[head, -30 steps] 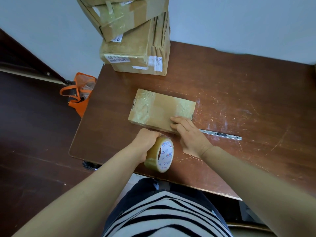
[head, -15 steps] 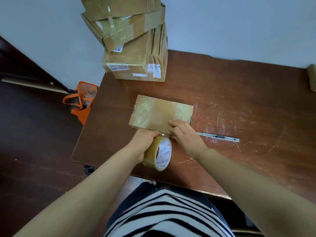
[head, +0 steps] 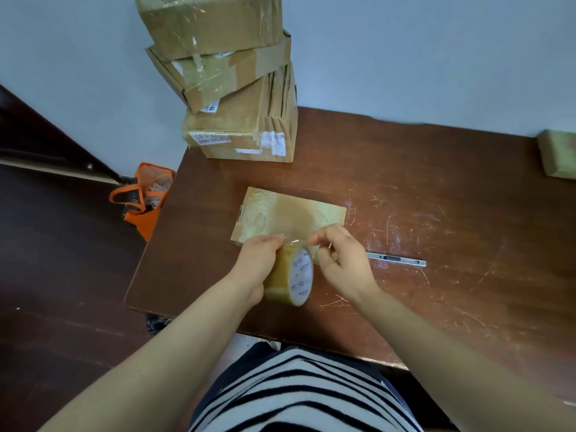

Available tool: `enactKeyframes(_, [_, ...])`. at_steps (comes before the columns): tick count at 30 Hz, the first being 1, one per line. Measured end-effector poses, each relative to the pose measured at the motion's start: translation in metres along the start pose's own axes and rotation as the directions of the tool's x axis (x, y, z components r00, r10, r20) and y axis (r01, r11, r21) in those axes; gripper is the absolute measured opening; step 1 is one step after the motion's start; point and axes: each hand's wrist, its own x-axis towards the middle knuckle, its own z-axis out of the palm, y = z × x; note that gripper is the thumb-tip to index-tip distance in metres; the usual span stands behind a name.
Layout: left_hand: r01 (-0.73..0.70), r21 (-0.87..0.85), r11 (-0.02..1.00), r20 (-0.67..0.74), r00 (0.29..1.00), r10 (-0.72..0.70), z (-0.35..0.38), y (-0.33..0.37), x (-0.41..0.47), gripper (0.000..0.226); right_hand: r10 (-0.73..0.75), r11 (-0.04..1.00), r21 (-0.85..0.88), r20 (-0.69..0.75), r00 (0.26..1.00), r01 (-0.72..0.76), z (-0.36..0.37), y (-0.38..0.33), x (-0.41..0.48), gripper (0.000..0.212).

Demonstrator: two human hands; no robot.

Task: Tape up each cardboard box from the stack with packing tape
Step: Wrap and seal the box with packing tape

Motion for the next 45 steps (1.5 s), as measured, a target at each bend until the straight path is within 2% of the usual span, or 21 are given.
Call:
enactKeyframes(3, [0.021, -0.096, 0.995, -0.045, 0.999, -0.025, -0.002, 0.006, 0.002, 0.018, 0.074, 0.997, 0.008, 0.033, 0.997, -0.075, 0.005, 0.0, -0.001, 0.035])
enactKeyframes(6, [0.021, -0.115, 0.993, -0.143, 0.989, -0.037, -0.014, 0.014, 0.005, 0.018, 0.045, 0.933, -0.358, 0.188, 0.981, 0.026, 0.01, 0.019, 0.007, 0.06])
enactKeyframes(8, [0.016, -0.113, 0.993, -0.164, 0.986, -0.034, -0.021, 0.017, 0.005, 0.019, 0.058, 0.777, -0.605, 0.344, 0.937, 0.174, 0.012, 0.034, 0.012, 0.065])
enactKeyframes(9, [0.014, -0.118, 0.993, -0.168, 0.985, -0.034, -0.023, 0.018, 0.005, 0.018, 0.046, 0.718, -0.656, 0.38, 0.924, 0.234, 0.011, 0.041, 0.014, 0.062])
enactKeyframes(12, [0.004, -0.133, 0.991, -0.161, 0.987, -0.025, -0.027, 0.021, 0.003, 0.013, 0.01, 0.652, -0.706, 0.373, 0.928, 0.277, -0.007, 0.058, 0.024, 0.07])
enactKeyframes(15, [0.008, -0.18, 0.984, -0.121, 0.992, -0.03, -0.023, 0.021, -0.001, 0.016, 0.084, 0.625, -0.753, 0.326, 0.942, 0.205, -0.03, 0.058, 0.038, 0.08])
enactKeyframes(17, [0.036, -0.226, 0.973, -0.068, 0.996, -0.052, -0.016, 0.021, -0.004, 0.019, -0.016, 0.774, -0.621, 0.177, 0.984, 0.125, -0.033, 0.043, 0.04, 0.061])
enactKeyframes(18, [0.052, -0.249, 0.967, -0.038, 0.997, -0.063, -0.013, 0.022, -0.004, 0.019, -0.043, 0.884, -0.461, 0.099, 0.994, 0.084, -0.033, 0.03, 0.036, 0.05])
enactKeyframes(19, [0.076, -0.277, 0.958, -0.008, 0.997, -0.082, -0.01, 0.023, -0.004, 0.019, -0.023, 0.969, -0.243, 0.092, 0.996, 0.045, -0.031, 0.012, 0.029, 0.042])
enactKeyframes(20, [0.106, -0.308, 0.946, 0.017, 0.994, -0.105, -0.008, 0.024, -0.002, 0.018, 0.009, 1.0, -0.03, 0.163, 0.987, -0.004, -0.028, -0.006, 0.02, 0.034])
enactKeyframes(21, [0.139, -0.337, 0.931, 0.042, 0.99, -0.133, -0.006, 0.026, 0.0, 0.019, 0.027, 0.994, 0.097, 0.263, 0.965, -0.054, -0.023, -0.02, 0.011, 0.028])
enactKeyframes(23, [0.185, -0.371, 0.91, 0.077, 0.983, -0.168, -0.003, 0.031, 0.007, 0.021, 0.001, 0.999, 0.034, 0.381, 0.925, -0.015, -0.013, -0.032, 0.0, 0.027])
enactKeyframes(25, [0.177, -0.36, 0.916, 0.062, 0.984, -0.166, -0.003, 0.036, 0.016, 0.021, 0.022, 0.995, -0.103, 0.345, 0.938, 0.015, -0.005, -0.028, -0.002, 0.028])
enactKeyframes(27, [0.156, -0.263, 0.952, 0.007, 0.987, -0.159, -0.003, 0.04, 0.027, 0.018, 0.066, 0.99, -0.136, 0.311, 0.948, -0.024, 0.0, -0.027, 0.0, 0.035])
enactKeyframes(30, [0.129, -0.095, 0.987, -0.025, 0.991, -0.132, -0.003, 0.043, 0.038, 0.008, 0.143, 0.989, -0.08, 0.234, 0.962, -0.128, 0.004, -0.038, 0.002, 0.033])
enactKeyframes(32, [0.103, -0.052, 0.993, -0.016, 0.994, -0.104, 0.0, 0.048, 0.046, 0.007, 0.176, 0.984, -0.015, 0.133, 0.975, -0.176, 0.007, -0.048, 0.004, 0.034])
enactKeyframes(36, [0.145, -0.118, 0.982, 0.078, 0.988, -0.137, 0.007, 0.061, 0.071, 0.012, 0.292, 0.953, 0.068, 0.043, 0.956, -0.294, 0.011, -0.062, 0.008, 0.024])
enactKeyframes(39, [0.132, -0.165, 0.977, 0.062, 0.99, -0.123, 0.012, 0.067, 0.093, 0.019, 0.344, 0.93, 0.139, 0.003, 0.939, -0.341, 0.011, -0.058, 0.009, 0.02])
enactKeyframes(41, [0.055, -0.187, 0.981, -0.007, 0.998, -0.057, 0.009, 0.076, 0.105, 0.025, 0.386, 0.901, 0.213, 0.004, 0.923, -0.378, 0.012, -0.057, 0.006, 0.018])
enactKeyframes(43, [-0.067, -0.049, 0.997, -0.089, 0.994, 0.062, 0.003, 0.087, 0.114, 0.026, 0.412, 0.87, 0.296, 0.001, 0.911, -0.394, 0.017, -0.058, 0.001, 0.021])
enactKeyframes(45, [-0.165, 0.069, 0.984, -0.1, 0.98, 0.172, -0.001, 0.089, 0.121, 0.023, 0.394, 0.882, 0.301, -0.052, 0.918, -0.362, 0.023, -0.058, -0.003, 0.018])
